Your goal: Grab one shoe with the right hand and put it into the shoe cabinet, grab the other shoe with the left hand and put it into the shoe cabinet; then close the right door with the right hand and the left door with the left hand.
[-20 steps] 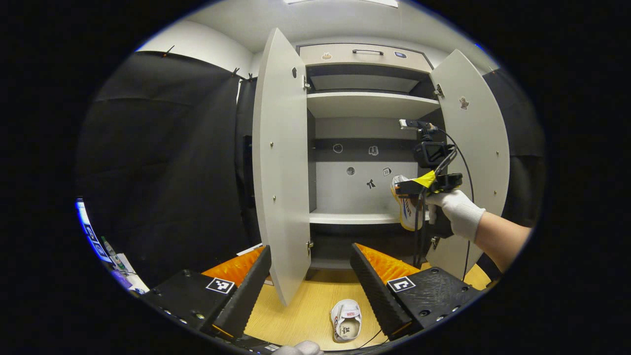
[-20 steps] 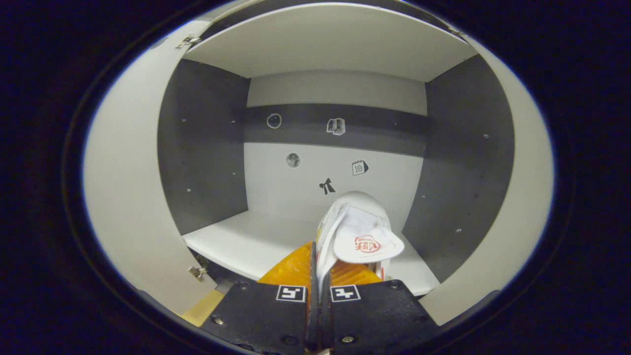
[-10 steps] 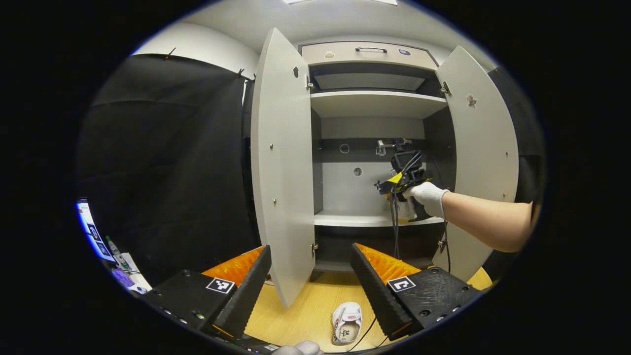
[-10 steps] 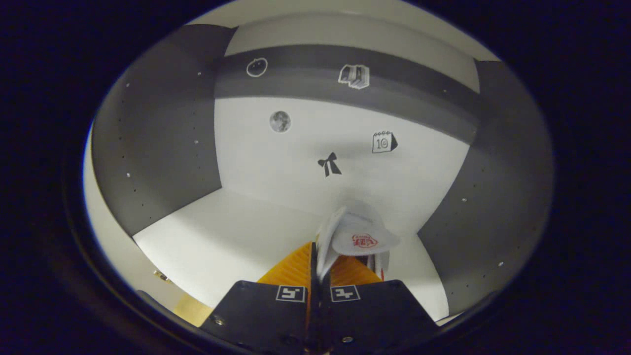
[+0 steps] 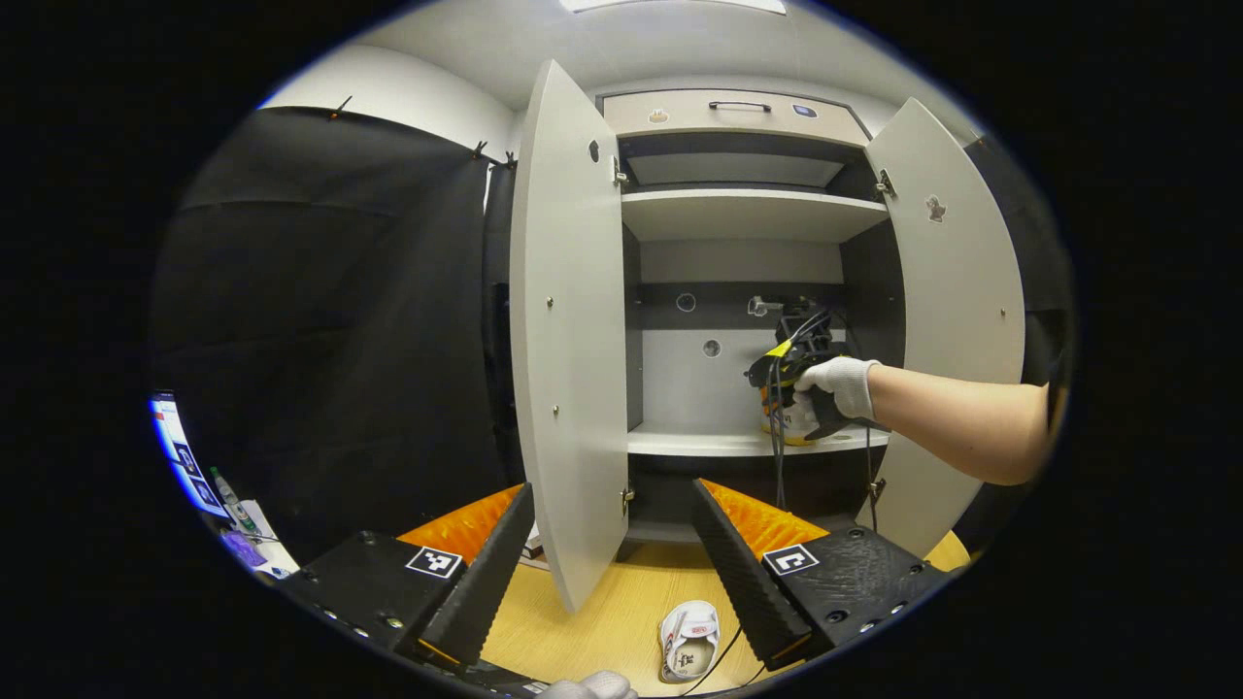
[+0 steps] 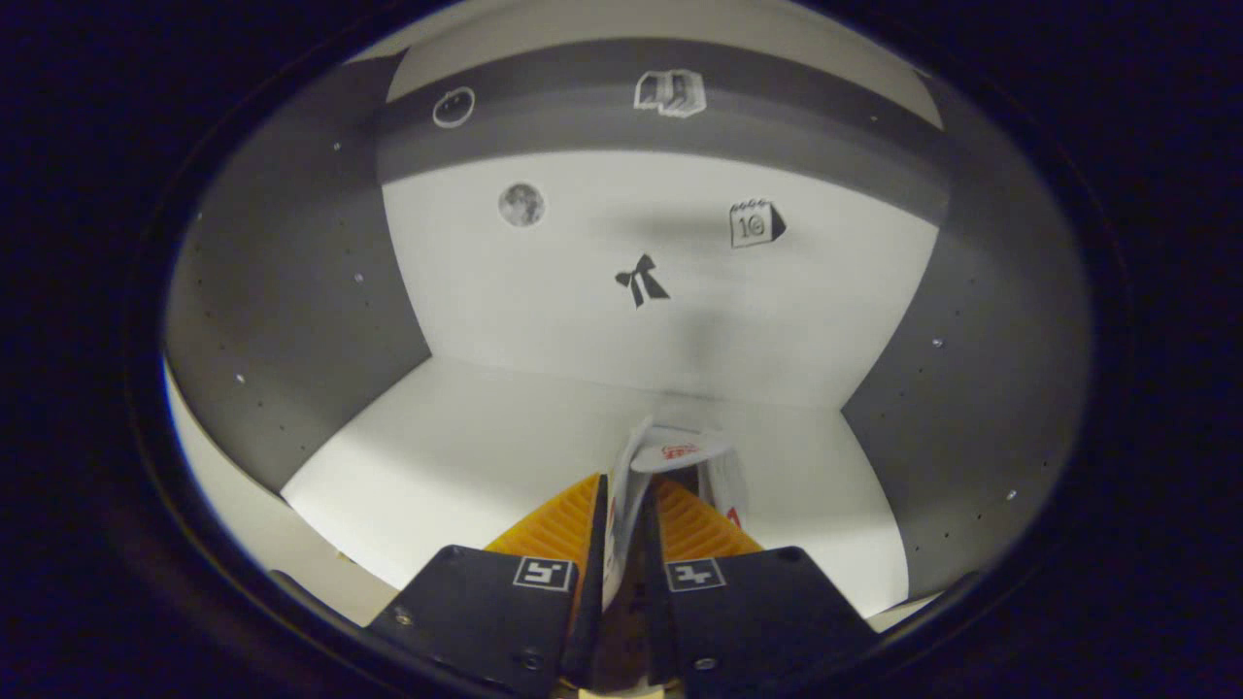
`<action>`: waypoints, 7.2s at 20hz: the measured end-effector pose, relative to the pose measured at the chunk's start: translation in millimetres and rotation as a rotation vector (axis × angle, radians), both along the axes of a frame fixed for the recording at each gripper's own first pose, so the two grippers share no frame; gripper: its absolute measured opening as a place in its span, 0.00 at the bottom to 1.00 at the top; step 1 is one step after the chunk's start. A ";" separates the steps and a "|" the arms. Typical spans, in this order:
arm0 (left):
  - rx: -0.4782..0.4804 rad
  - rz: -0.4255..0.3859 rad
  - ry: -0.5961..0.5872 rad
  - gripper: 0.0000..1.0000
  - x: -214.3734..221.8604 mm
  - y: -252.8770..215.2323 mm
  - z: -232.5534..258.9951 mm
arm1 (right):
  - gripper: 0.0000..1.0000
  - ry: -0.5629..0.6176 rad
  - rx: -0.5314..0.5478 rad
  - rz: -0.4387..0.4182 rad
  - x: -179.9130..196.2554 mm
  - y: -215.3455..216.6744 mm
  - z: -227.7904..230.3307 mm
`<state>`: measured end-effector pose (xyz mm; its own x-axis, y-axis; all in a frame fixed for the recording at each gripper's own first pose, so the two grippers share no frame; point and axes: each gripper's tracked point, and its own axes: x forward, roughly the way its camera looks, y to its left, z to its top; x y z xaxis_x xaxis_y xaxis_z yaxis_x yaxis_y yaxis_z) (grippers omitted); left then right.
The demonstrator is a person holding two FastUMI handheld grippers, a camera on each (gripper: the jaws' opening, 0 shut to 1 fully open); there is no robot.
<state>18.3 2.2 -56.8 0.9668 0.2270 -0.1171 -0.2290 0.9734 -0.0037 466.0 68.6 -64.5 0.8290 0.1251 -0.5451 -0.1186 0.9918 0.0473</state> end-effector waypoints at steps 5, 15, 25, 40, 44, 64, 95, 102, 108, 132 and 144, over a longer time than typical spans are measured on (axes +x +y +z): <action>-0.004 -0.030 -0.013 0.96 -2.9 3.9 1.7 | 0.72 -0.332 -0.012 -0.044 -57.5 -25.0 92.5; 0.015 -0.144 -0.033 1.00 -9.9 3.2 5.4 | 1.00 -0.607 0.058 -0.052 -238.4 -43.5 130.6; 0.069 -0.259 -0.052 1.00 -5.6 -15.9 3.2 | 1.00 -0.522 0.090 -0.123 -371.8 -81.6 23.3; 0.009 -0.373 0.390 0.97 -10.9 -66.9 -285.1 | 1.00 -0.400 0.013 -0.179 -409.3 -121.1 -5.3; 0.028 -0.404 0.496 0.97 -4.1 -81.1 -356.9 | 1.00 -0.326 -0.028 -0.180 -416.8 -127.9 -25.9; 0.062 -0.386 0.597 0.23 99.6 -86.9 -429.1 | 1.00 -0.268 -0.016 -0.178 -398.8 -137.0 -44.9; 0.085 -0.196 0.086 0.14 314.7 -65.1 24.7 | 1.00 -0.507 0.085 0.104 -364.9 -82.3 23.0; 0.069 -0.141 0.135 0.13 411.4 -77.5 2.7 | 1.00 -0.503 0.086 0.118 -351.8 -90.5 20.6; 0.067 -0.146 0.340 0.13 455.4 -83.5 -80.8 | 1.00 -0.460 0.072 0.109 -348.3 -96.4 13.1; -0.011 -0.278 0.084 1.00 343.8 -77.8 37.8 | 1.00 -0.497 0.064 0.051 -355.4 -94.4 39.9; 0.044 -0.297 -0.072 0.96 169.2 -69.0 50.5 | 1.00 -0.547 0.060 -0.088 -401.1 -120.6 60.1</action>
